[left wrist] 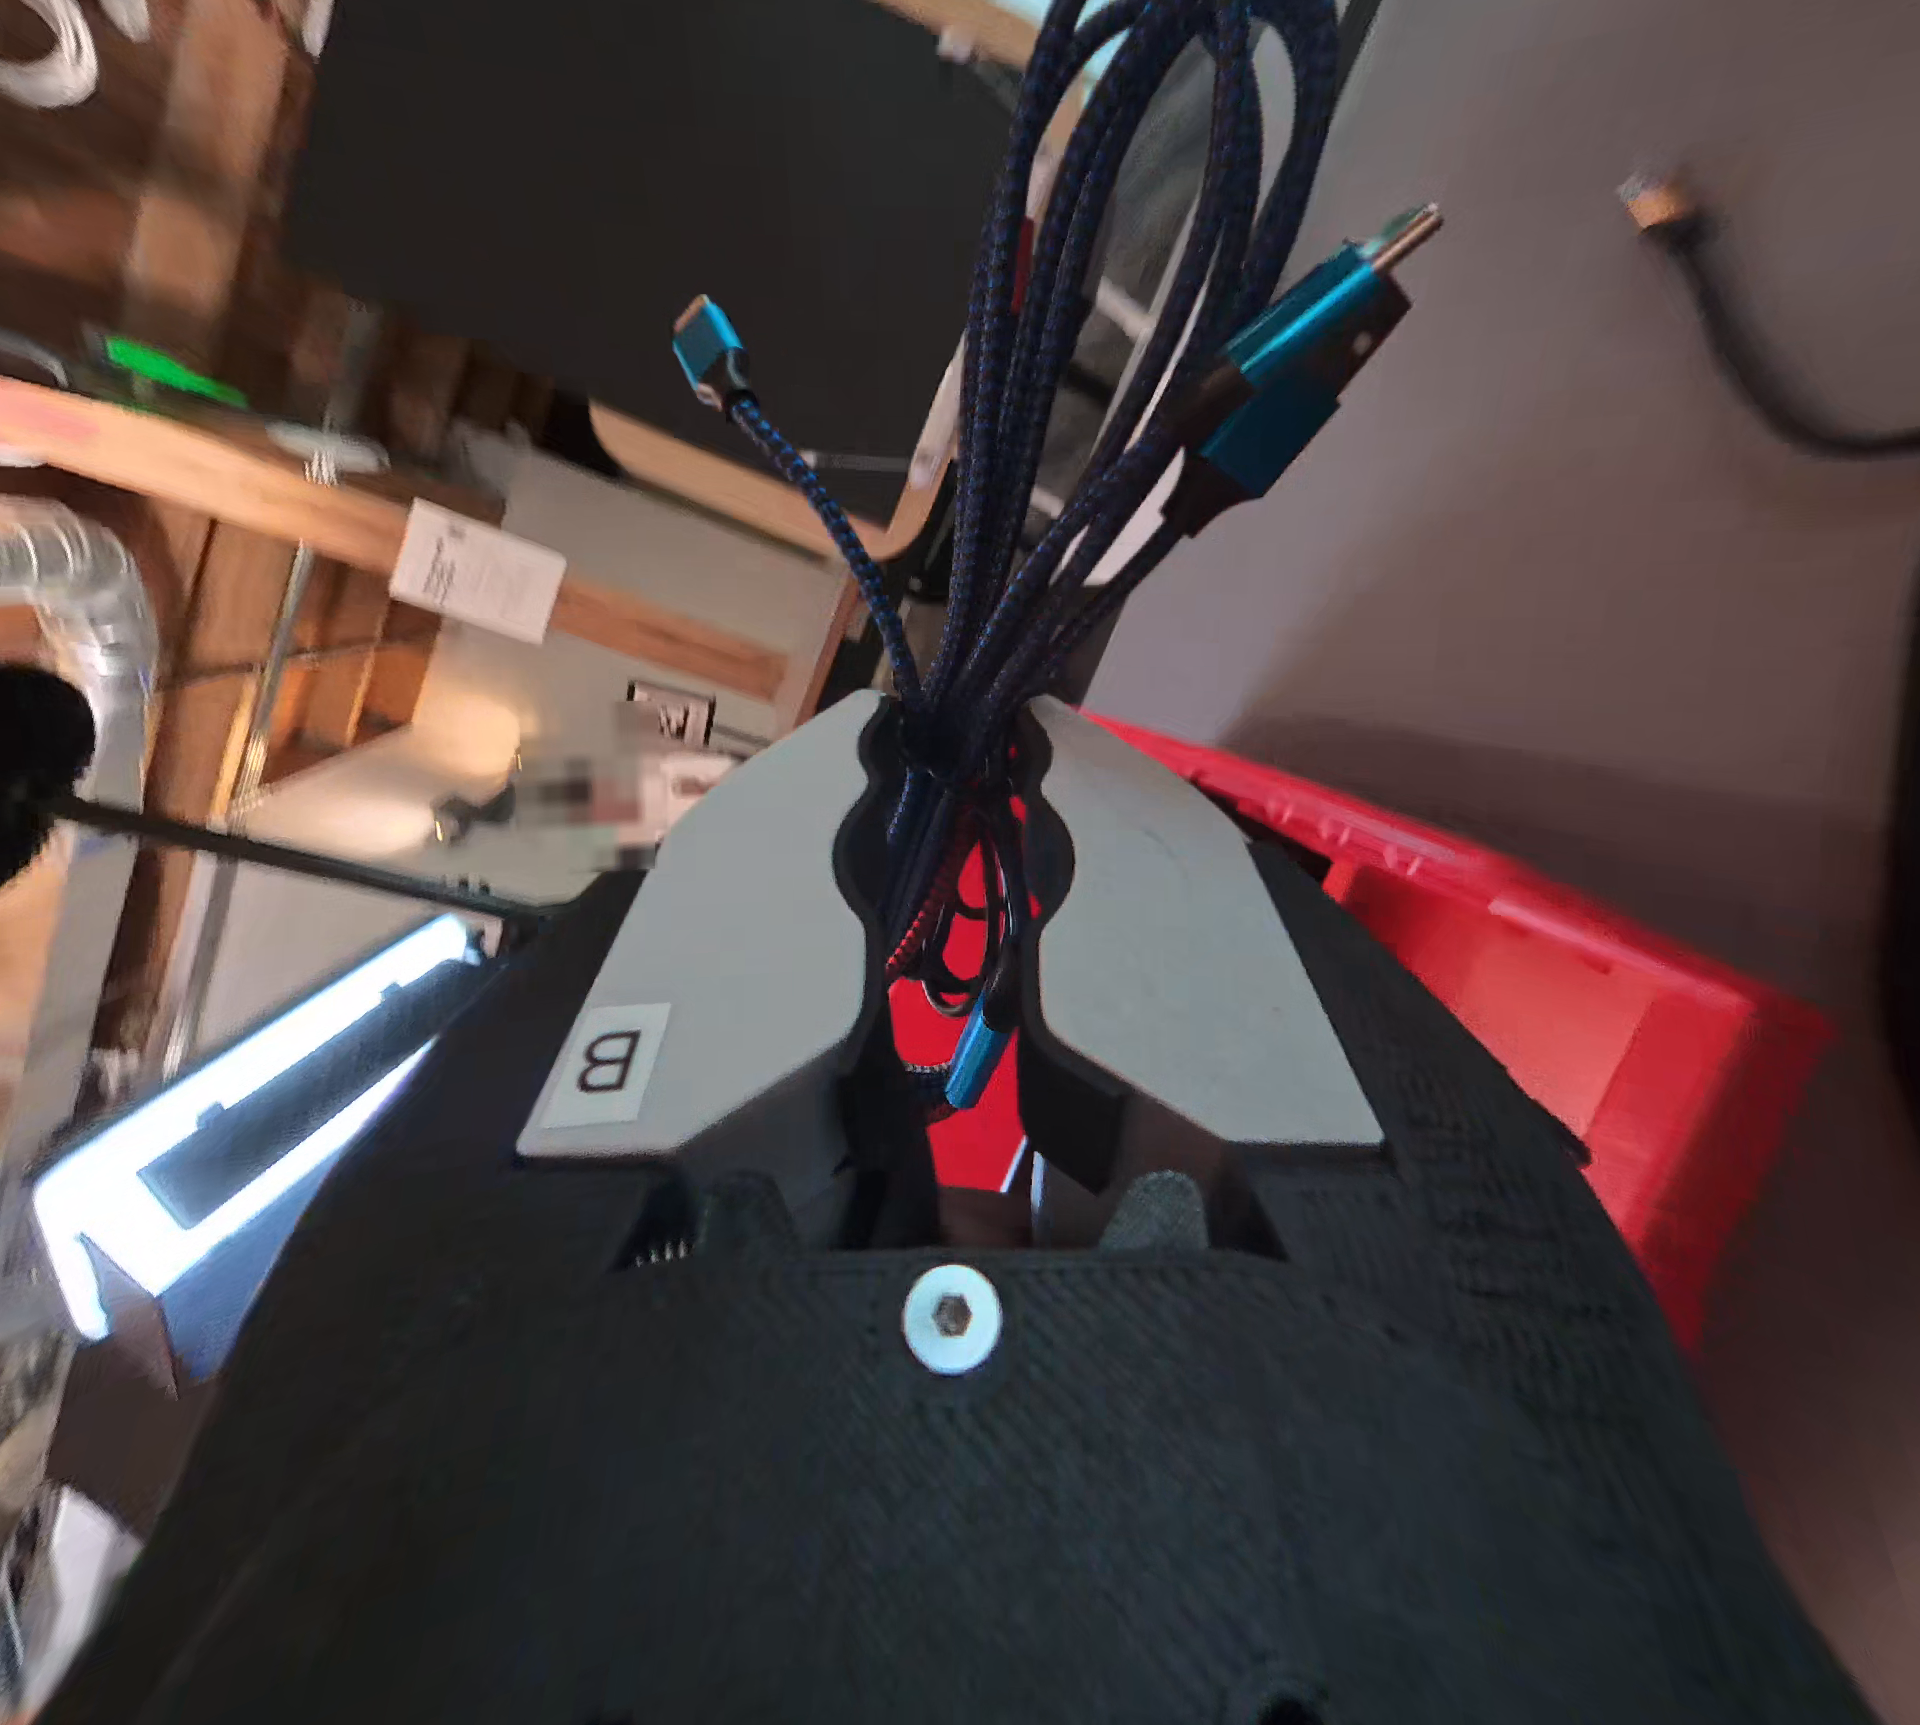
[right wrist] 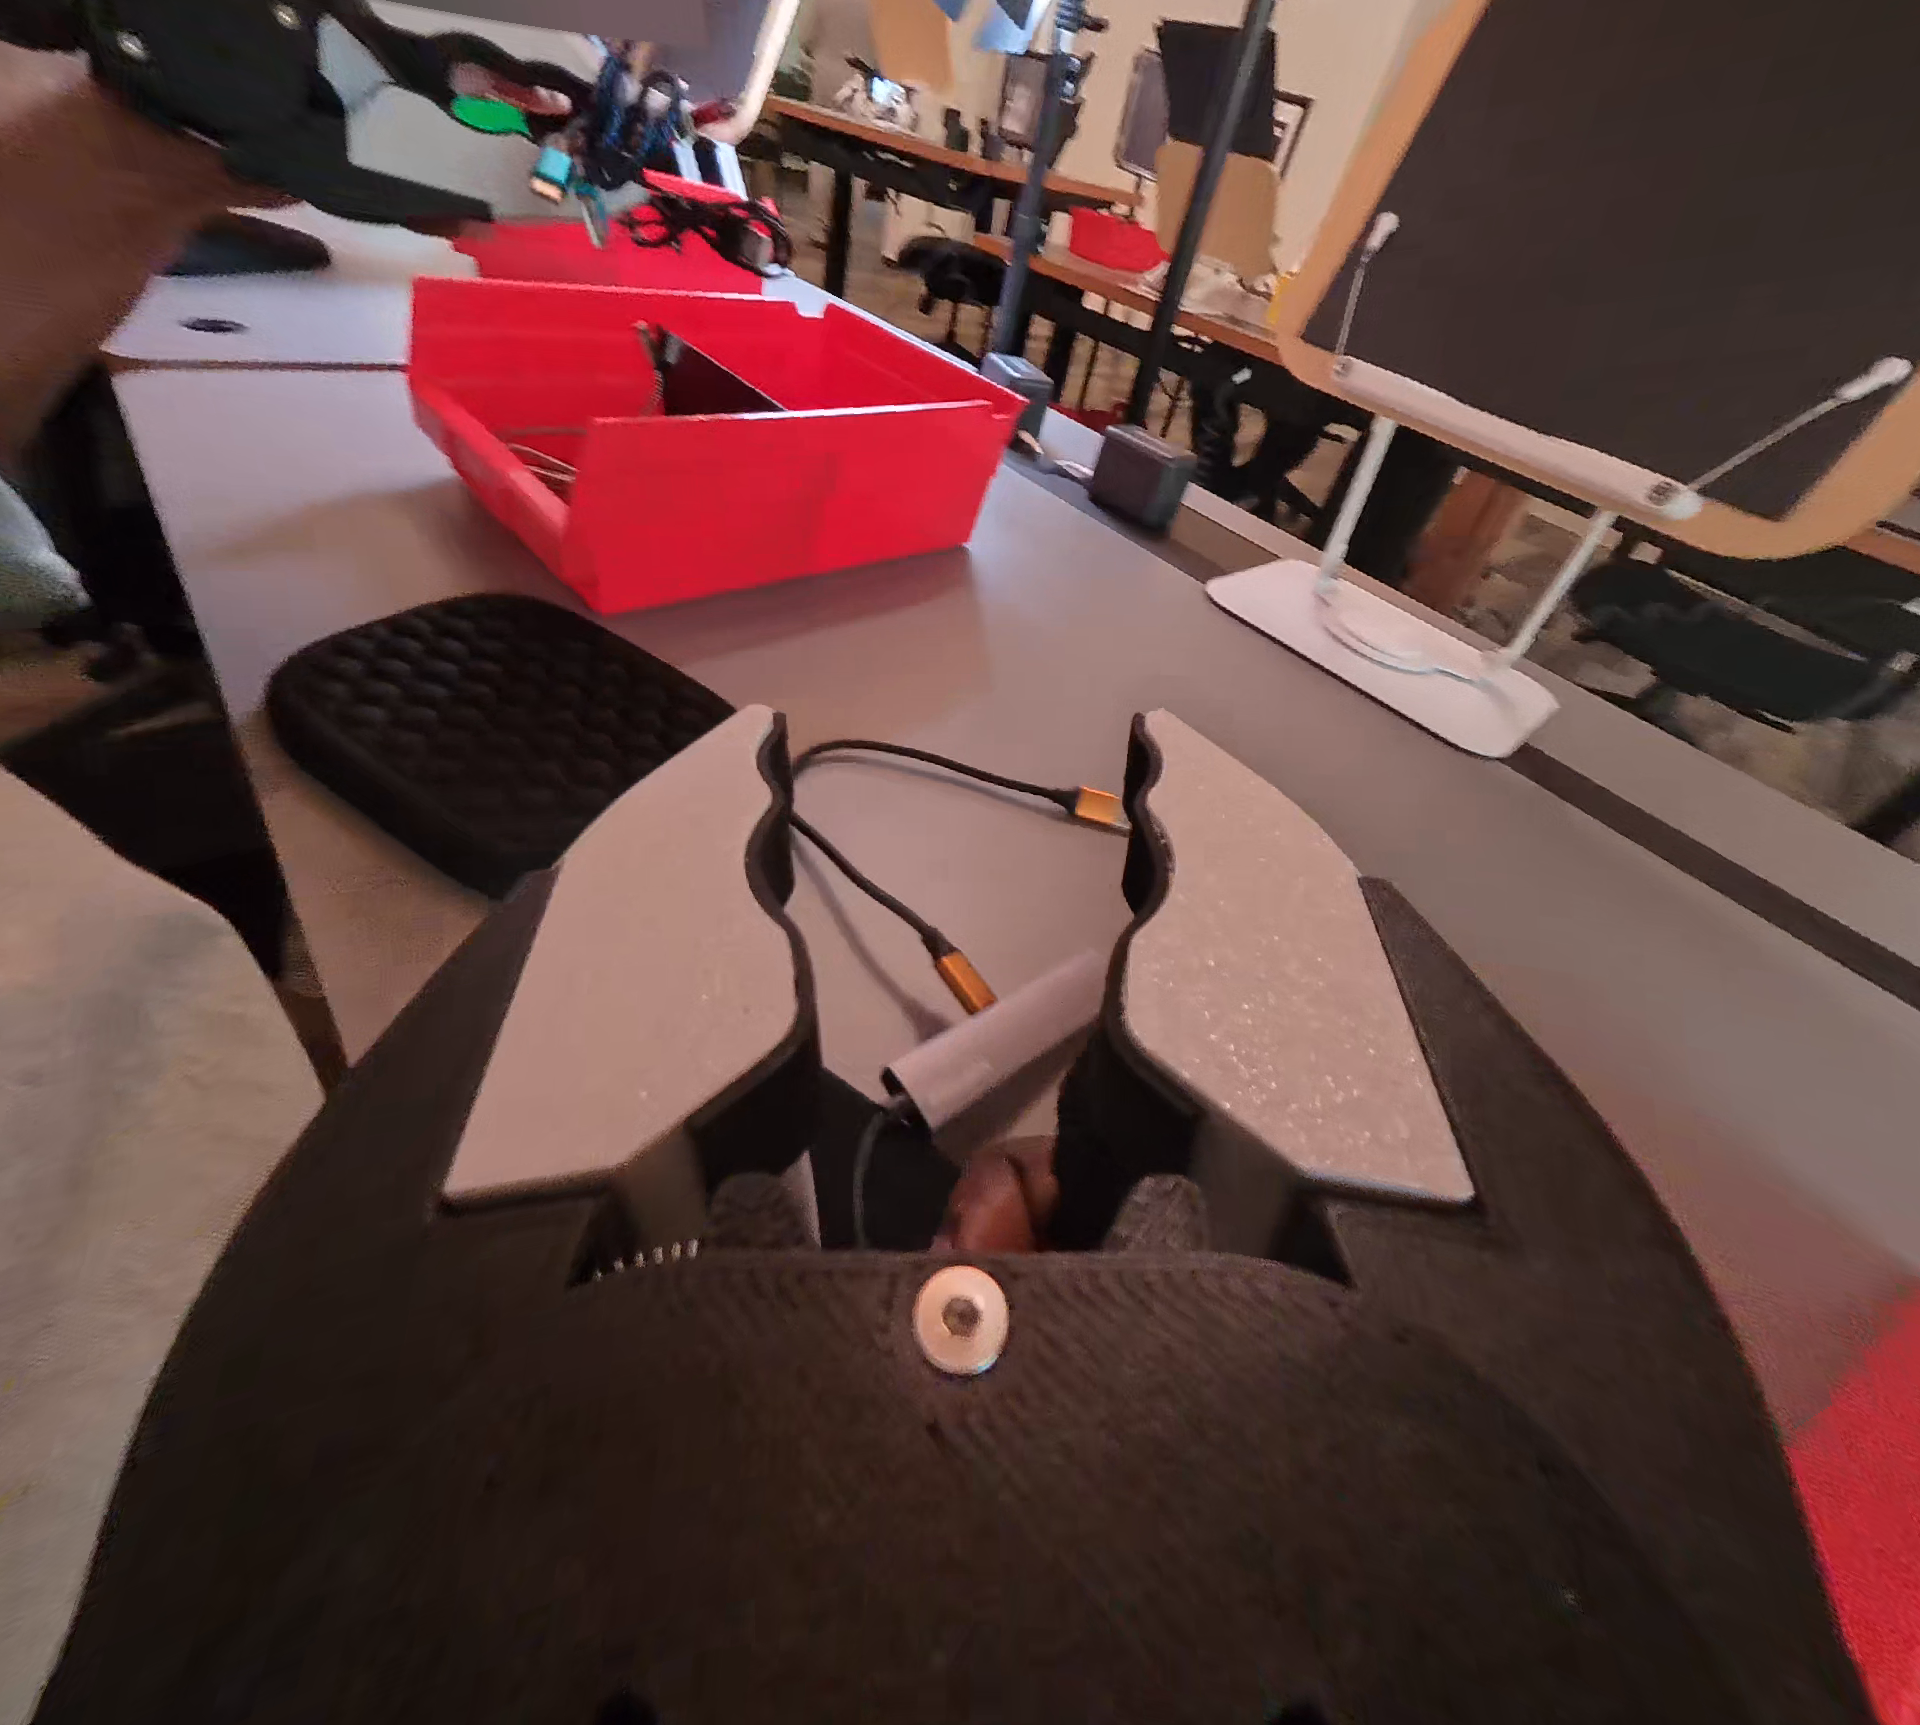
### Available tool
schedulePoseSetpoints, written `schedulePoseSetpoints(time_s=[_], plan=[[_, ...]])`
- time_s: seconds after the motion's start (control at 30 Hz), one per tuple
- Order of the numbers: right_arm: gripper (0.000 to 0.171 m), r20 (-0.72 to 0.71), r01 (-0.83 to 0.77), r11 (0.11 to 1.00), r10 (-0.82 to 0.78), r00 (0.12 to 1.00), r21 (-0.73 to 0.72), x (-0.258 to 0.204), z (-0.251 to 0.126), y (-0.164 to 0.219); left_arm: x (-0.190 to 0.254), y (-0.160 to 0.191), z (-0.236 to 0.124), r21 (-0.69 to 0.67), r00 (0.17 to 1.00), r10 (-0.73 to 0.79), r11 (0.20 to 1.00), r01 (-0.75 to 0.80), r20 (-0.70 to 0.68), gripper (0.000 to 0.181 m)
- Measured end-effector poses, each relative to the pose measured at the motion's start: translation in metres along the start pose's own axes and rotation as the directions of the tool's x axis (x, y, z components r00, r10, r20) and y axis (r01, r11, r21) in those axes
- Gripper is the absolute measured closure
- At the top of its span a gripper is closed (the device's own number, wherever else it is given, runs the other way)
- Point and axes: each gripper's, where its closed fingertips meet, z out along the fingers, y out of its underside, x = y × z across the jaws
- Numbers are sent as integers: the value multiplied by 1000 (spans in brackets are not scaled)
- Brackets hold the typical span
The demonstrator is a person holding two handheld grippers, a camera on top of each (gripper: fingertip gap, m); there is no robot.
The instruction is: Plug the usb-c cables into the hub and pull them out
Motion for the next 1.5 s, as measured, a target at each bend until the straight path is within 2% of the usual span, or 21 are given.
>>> schedulePoseSetpoints(time_s=[0.13,0.3,0.43,0.6,0.7,0.77,0.8,0.93,1.0,1.07,1.13,1.2,1.23,1.27,1.37,1.47,1.5], plan=[[119,73,-24,998,20,997,56,-18,5,-8,33,-49,-2,165,986,124,981,-105,-111,160],[144,194,-69,984,37,980,162,-40,9,-23,104,-94,-9,368,892,310,912,-181,-329,160],[144,396,2,993,-48,917,114,-67,14,-11,148,-106,-12,492,790,459,839,-233,-407,160],[144,558,53,993,-103,823,105,-80,24,-2,172,-111,-13,590,717,517,786,-183,-467,160],[144,579,119,986,-167,798,119,-83,31,6,176,-113,-11,611,707,520,776,-157,-479,160],[161,570,132,983,-181,801,128,-83,35,8,178,-112,-9,611,703,520,776,-153,-484,160],[161,573,132,983,-181,799,127,-83,35,10,178,-111,-8,608,705,518,779,-154,-485,160],[162,544,101,989,-145,827,110,-77,39,12,179,-105,-1,548,726,426,833,-82,-540,157],[162,510,75,995,-102,854,73,-71,42,16,174,-101,4,461,743,322,887,-20,-587,144],[162,469,41,999,-48,882,25,-65,44,22,158,-111,4,430,796,165,894,130,-583,139],[162,444,15,1000,-4,896,-22,-63,45,31,143,-129,-1,361,755,-87,839,407,-649,139],[162,435,-2,999,21,900,-43,-64,44,35,143,-151,-11,288,621,-246,721,631,-744,139],[162,439,-7,999,27,898,-47,-65,43,36,147,-159,-14,256,565,-285,677,691,-774,139],[162,445,-12,999,32,895,-46,-66,42,36,155,-163,-12,241,546,-296,666,706,-784,139],[162,472,-32,998,50,880,-47,-67,38,34,174,-162,4,264,596,-291,694,669,-748,143],[162,487,-44,997,68,871,-61,-66,36,36,187,-172,6,231,498,-285,631,741,-819,149],[162,488,-43,997,70,870,-66,-66,35,37,190,-173,8,233,493,-279,626,744,-824,151]])
